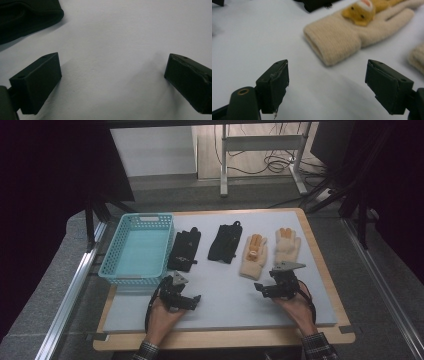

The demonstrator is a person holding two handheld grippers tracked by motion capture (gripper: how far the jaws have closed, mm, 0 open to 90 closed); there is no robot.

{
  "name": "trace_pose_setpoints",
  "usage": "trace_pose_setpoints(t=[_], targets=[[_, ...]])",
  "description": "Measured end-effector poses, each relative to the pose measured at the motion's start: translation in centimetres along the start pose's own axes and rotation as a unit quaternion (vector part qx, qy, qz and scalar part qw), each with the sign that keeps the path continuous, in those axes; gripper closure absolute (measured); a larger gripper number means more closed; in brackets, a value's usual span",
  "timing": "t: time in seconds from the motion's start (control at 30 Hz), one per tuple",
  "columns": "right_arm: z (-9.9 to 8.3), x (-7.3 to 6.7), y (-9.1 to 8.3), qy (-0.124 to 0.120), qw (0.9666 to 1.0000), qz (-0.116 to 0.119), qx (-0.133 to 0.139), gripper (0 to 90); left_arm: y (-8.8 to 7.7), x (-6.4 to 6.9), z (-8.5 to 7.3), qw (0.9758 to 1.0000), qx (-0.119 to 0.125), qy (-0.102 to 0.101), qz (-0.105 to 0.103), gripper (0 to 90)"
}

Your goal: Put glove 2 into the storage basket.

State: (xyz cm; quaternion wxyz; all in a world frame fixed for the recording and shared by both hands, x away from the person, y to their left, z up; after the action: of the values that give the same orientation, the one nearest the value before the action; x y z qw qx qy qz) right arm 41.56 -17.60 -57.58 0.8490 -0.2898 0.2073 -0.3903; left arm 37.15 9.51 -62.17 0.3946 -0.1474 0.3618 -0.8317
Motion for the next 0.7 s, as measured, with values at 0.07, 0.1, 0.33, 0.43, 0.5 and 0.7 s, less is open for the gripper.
trace_pose_setpoints(t=[0.07,0.1,0.33,0.43,0.5,0.7], targets=[[0.6,-0.3,0.2,-0.009,1.0000,-0.001,0.000,19.0,0.0,0.0,0.0,1.0000,-0.001,0.001,0.000,1.2],[1.1,-0.7,0.5,-0.014,0.9999,0.001,0.000,19.0,0.0,0.0,0.0,1.0000,0.000,0.000,0.000,1.2],[2.7,-1.0,1.5,-0.025,0.9997,0.002,0.001,19.6,0.0,0.0,0.0,1.0000,0.000,0.000,0.000,1.2],[3.6,-1.1,2.0,-0.031,0.9995,0.004,0.002,21.2,0.0,0.0,0.0,1.0000,0.001,0.000,0.001,1.5],[4.0,-1.2,2.3,-0.032,0.9995,0.005,0.000,21.9,0.0,0.0,0.0,1.0000,0.001,0.000,0.001,1.5],[5.6,-0.9,3.6,-0.034,0.9994,0.003,0.000,22.9,0.0,0.0,0.0,1.0000,0.000,0.001,0.002,1.6]])
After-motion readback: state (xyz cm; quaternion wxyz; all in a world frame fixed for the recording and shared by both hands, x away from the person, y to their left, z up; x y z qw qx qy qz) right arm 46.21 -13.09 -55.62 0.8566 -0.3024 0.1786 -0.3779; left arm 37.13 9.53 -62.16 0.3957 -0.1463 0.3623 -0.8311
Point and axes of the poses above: each handheld gripper's, and its own axes: y roughly forward along the jaws, z roughly out of its top, x roughly to its right, the point moved 10 cm from there along y, roughly forward along the jaws, and after that the axes turned 7 degrees about y, right-handed, at the moved point
